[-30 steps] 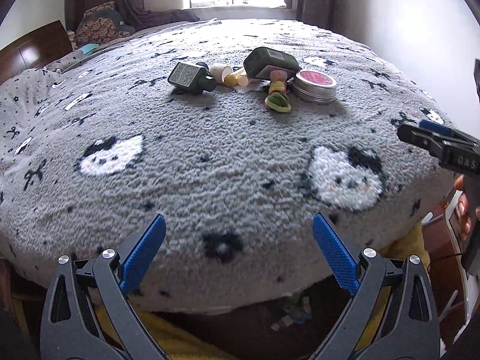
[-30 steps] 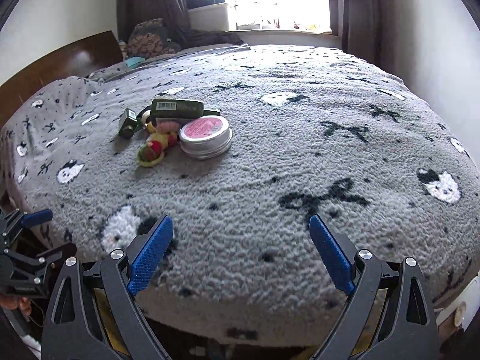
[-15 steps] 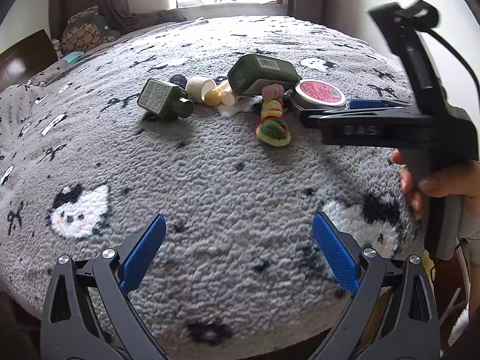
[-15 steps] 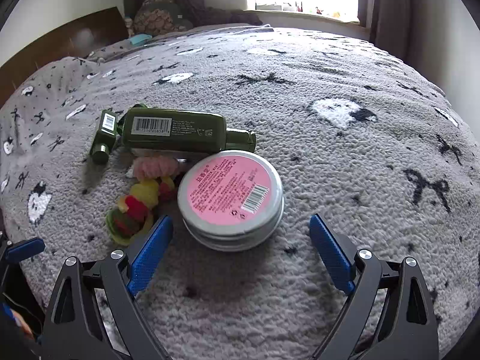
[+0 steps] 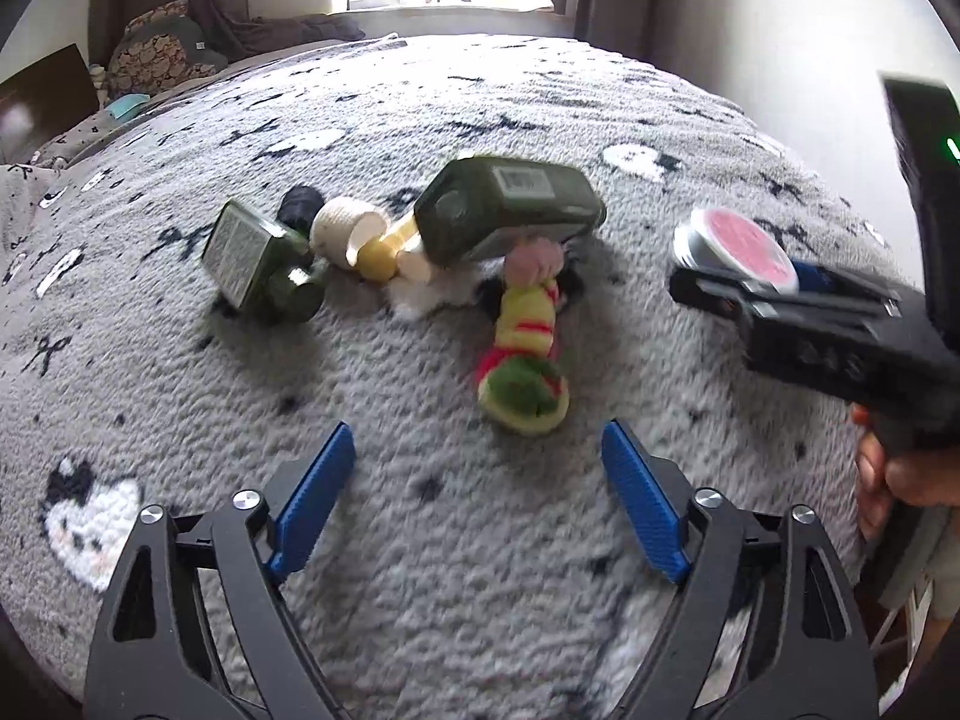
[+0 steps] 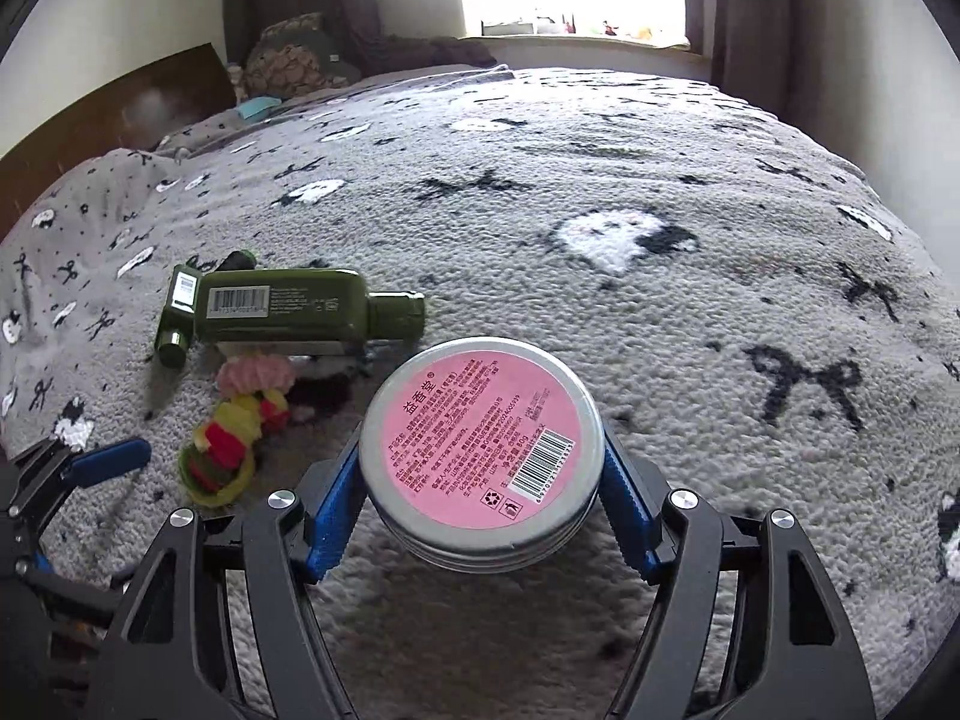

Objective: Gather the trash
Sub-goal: 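Grasp the pink-lidded tin with the right tool while the left tool grasps the fuzzy toy, then carry the tin and toy down over the bin beside the bed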

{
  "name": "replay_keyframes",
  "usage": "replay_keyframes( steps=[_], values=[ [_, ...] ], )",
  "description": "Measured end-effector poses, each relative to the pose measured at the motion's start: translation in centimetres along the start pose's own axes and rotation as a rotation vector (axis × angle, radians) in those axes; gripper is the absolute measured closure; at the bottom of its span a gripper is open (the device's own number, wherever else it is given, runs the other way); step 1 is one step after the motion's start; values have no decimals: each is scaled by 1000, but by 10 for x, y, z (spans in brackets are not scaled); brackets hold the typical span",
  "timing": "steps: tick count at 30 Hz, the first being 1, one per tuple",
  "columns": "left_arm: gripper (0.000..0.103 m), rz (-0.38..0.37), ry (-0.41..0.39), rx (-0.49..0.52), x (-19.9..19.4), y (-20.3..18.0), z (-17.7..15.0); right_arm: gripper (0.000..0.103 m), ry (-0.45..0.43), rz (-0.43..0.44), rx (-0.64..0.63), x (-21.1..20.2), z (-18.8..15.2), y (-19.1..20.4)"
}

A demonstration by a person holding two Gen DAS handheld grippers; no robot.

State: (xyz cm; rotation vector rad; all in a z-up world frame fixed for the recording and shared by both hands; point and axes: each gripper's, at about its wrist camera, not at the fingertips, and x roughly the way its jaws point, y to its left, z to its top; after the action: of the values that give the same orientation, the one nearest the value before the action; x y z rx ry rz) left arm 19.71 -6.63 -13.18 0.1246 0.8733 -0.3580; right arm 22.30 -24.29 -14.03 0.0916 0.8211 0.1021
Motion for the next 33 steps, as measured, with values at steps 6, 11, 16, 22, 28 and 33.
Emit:
replay_keyframes(
  steps=[6, 11, 16, 22, 28, 33],
  values=[
    [48, 15, 1, 19, 20, -10, 19, 32, -9, -6, 39, -17, -19, -31],
    [64, 31, 12, 10, 34, -12, 30, 32, -36, -14, 38, -34, -32, -37],
    [80, 31, 17, 5, 30, -14, 28, 32, -53, -15, 18, -48, -41, -35],
    [81, 52, -7, 12, 11, -19, 8, 32, -94, -32, -15, -77, -52, -28],
    [82, 40, -43, 43, -25, -27, -22, 32, -135, -28, -43, -108, -68, -18],
    [82, 28, -80, 60, -63, -31, -51, 32, -156, -4, -80, -132, -86, -4]
  ],
)
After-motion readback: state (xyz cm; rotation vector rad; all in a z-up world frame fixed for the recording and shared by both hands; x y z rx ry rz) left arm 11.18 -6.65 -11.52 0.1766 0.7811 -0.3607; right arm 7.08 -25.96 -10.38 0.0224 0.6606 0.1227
